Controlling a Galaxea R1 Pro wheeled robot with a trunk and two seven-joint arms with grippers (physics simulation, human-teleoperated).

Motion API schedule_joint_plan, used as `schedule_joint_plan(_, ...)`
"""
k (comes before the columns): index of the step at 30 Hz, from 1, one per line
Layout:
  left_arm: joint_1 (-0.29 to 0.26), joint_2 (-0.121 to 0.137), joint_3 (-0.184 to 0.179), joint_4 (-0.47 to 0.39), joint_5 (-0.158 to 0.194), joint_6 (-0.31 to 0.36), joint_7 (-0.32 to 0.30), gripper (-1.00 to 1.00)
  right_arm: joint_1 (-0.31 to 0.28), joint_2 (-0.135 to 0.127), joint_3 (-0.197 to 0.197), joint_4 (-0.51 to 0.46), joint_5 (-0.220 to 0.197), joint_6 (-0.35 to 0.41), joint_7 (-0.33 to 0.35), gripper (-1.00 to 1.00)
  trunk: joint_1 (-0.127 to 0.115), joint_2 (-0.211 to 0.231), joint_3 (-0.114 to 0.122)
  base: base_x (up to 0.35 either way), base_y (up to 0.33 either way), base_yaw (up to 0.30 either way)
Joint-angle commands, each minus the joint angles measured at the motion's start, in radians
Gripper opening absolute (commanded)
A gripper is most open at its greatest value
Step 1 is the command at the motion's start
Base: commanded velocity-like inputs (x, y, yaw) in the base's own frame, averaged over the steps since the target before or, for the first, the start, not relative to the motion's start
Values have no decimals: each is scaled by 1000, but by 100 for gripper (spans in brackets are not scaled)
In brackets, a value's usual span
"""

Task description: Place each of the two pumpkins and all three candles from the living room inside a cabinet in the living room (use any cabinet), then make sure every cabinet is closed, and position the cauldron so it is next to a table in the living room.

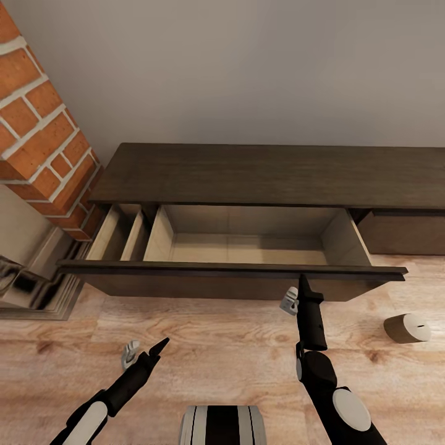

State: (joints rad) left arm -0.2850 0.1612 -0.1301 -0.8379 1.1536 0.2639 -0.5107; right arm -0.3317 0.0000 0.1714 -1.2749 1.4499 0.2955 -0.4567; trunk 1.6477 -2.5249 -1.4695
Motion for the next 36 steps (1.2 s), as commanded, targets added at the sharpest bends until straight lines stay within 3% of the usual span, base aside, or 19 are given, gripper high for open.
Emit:
schedule_joint_plan(1, 0, 0, 0, 0, 0, 0, 0, 100, 0, 0, 14, 19, 1, -4, 4, -100, 0, 0, 0, -21, 0, 0)
schedule_joint_plan(36, 0, 0, 0, 0, 0, 0, 0, 100, 0, -1, 14, 22, 1, -4, 4, -100, 0, 0, 0, -27, 0, 0)
